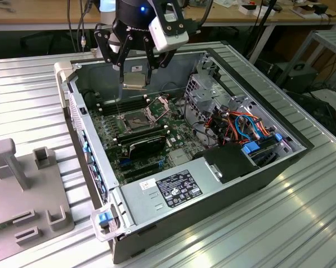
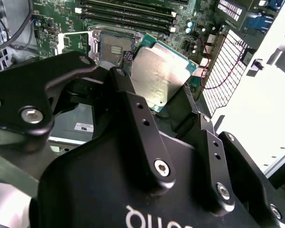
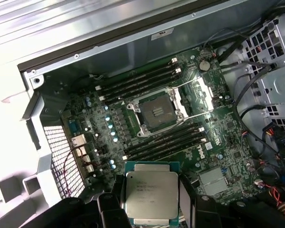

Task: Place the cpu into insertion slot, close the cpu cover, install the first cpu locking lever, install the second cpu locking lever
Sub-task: 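Place the cpu into insertion slot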

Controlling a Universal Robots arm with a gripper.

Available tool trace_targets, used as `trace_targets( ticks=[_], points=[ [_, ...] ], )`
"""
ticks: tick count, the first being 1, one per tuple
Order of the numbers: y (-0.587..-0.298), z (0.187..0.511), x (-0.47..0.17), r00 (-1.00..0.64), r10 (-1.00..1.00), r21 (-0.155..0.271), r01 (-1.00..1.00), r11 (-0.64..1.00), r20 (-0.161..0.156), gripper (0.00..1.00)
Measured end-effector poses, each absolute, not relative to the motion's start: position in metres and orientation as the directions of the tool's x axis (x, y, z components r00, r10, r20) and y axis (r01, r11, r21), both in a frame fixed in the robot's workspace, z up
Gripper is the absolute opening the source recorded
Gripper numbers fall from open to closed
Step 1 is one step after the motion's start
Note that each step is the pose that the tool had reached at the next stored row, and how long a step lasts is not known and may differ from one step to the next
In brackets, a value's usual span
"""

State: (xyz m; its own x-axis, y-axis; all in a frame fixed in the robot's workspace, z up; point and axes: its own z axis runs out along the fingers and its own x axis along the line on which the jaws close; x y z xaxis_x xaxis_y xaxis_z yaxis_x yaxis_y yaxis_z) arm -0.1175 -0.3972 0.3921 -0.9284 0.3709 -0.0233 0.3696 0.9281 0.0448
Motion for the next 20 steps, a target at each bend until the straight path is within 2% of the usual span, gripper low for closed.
trace_targets(
  ticks=[20],
  points=[
    [-0.3972, 0.3920, -0.1175, -0.907, 0.420, 0.045, 0.419, 0.907, -0.023, 0.55]
  ],
)
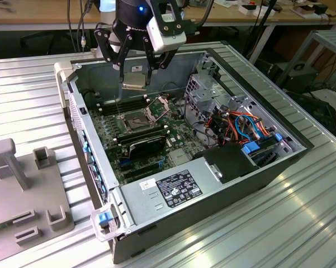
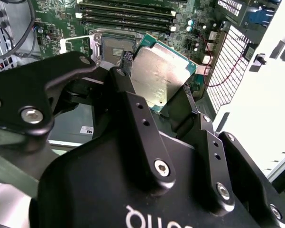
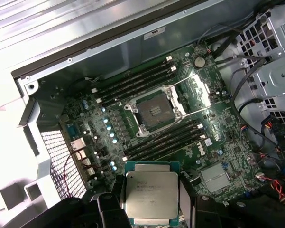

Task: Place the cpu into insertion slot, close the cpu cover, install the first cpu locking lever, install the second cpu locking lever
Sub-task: 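Place the cpu into insertion slot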

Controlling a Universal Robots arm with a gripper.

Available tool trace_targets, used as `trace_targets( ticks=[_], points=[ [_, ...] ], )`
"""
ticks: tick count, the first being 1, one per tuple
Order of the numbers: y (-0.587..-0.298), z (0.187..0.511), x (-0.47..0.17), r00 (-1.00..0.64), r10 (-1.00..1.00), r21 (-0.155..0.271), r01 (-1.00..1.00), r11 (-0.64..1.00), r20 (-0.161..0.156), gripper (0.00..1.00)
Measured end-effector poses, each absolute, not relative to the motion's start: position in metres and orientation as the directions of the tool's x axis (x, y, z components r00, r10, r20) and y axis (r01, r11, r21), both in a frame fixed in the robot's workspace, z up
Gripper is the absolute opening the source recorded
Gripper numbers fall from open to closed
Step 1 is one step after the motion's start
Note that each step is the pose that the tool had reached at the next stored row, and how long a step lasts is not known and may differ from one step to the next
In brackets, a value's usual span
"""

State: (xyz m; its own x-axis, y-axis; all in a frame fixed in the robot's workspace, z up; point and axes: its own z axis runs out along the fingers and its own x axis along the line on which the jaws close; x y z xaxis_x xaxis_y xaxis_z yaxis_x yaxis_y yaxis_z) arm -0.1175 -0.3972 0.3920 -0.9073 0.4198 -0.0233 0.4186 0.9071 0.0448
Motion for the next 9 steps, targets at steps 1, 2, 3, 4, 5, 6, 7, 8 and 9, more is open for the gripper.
trace_targets(
  ticks=[1, 2, 3, 4, 5, 6, 7, 8, 9],
  points=[
    [-0.3972, 0.3920, -0.1175, -0.902, 0.432, 0.045, 0.430, 0.902, -0.023, 0.55],
    [-0.3972, 0.3920, -0.1175, -0.898, 0.440, 0.045, 0.439, 0.897, -0.023, 0.55],
    [-0.3972, 0.3920, -0.1175, -0.890, 0.455, 0.045, 0.454, 0.890, -0.023, 0.55],
    [-0.3972, 0.3920, -0.1175, -0.886, 0.462, 0.045, 0.461, 0.886, -0.023, 0.55],
    [-0.3971, 0.3920, -0.1175, -0.883, 0.469, 0.045, 0.468, 0.883, -0.023, 0.55],
    [-0.3970, 0.3920, -0.1175, -0.881, 0.472, 0.045, 0.471, 0.881, -0.023, 0.55],
    [-0.3970, 0.3920, -0.1175, -0.879, 0.476, 0.045, 0.475, 0.879, -0.023, 0.55],
    [-0.3970, 0.3919, -0.1175, -0.878, 0.479, 0.045, 0.478, 0.877, -0.023, 0.55],
    [-0.3970, 0.3920, -0.1175, -0.876, 0.482, 0.045, 0.481, 0.876, -0.023, 0.55]
  ],
)
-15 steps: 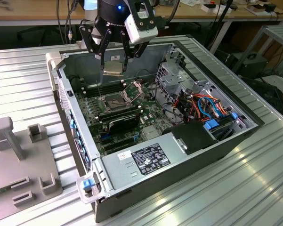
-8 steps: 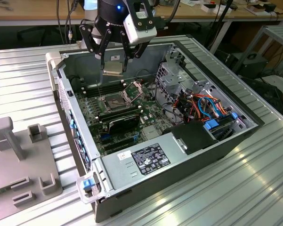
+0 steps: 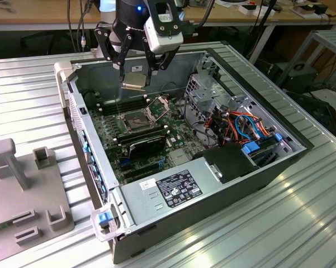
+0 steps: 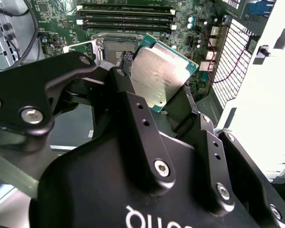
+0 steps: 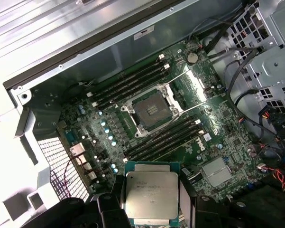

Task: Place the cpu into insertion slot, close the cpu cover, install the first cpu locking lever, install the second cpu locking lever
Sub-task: 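Place the cpu into insertion slot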

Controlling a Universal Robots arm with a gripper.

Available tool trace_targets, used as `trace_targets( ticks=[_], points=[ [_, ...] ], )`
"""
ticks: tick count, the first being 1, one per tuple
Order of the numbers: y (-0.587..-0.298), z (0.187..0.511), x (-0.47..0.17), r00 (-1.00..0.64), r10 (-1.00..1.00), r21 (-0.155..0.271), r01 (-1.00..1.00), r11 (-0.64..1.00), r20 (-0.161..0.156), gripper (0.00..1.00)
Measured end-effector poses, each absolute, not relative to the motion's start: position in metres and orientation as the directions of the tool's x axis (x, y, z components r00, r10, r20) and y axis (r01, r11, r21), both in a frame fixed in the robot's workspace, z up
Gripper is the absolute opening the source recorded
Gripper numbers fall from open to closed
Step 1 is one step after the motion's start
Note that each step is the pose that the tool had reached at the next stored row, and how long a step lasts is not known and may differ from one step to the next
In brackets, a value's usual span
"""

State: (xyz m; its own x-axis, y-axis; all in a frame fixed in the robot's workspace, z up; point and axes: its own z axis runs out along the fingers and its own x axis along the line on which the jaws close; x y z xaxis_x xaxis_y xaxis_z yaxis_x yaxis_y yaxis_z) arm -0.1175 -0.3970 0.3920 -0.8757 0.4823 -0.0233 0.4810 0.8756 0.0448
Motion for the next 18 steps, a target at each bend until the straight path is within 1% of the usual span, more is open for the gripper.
trace_targets(
  ticks=[18],
  points=[
    [-0.3969, 0.3920, -0.1174, -0.865, 0.501, 0.045, 0.500, 0.865, -0.023, 0.55]
  ],
)
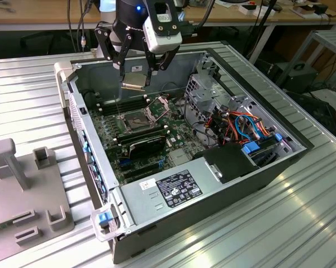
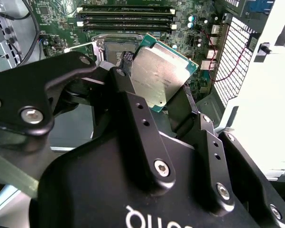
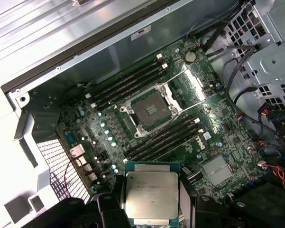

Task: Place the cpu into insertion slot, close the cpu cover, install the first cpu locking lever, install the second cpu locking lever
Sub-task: 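Place the cpu into insertion slot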

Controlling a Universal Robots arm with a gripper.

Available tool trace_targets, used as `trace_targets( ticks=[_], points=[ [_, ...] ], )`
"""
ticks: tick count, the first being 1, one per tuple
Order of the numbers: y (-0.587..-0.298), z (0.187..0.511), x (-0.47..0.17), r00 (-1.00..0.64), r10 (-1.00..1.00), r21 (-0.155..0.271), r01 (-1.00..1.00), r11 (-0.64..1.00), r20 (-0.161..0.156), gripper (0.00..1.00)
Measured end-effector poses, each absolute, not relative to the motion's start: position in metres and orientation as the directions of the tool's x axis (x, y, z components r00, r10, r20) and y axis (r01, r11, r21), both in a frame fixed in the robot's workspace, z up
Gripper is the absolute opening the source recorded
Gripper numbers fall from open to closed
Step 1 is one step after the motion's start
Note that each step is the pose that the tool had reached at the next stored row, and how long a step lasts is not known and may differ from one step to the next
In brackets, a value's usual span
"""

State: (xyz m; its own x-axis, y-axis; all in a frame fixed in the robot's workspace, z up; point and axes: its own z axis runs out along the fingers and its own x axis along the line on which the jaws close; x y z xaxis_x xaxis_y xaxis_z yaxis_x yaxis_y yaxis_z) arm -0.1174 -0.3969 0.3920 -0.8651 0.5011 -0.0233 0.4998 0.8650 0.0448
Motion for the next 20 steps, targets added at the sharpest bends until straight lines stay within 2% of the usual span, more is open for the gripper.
trace_targets(
  ticks=[20],
  points=[
    [-0.3969, 0.3919, -0.1173, -0.852, 0.523, 0.045, 0.521, 0.852, -0.023, 0.55]
  ],
)
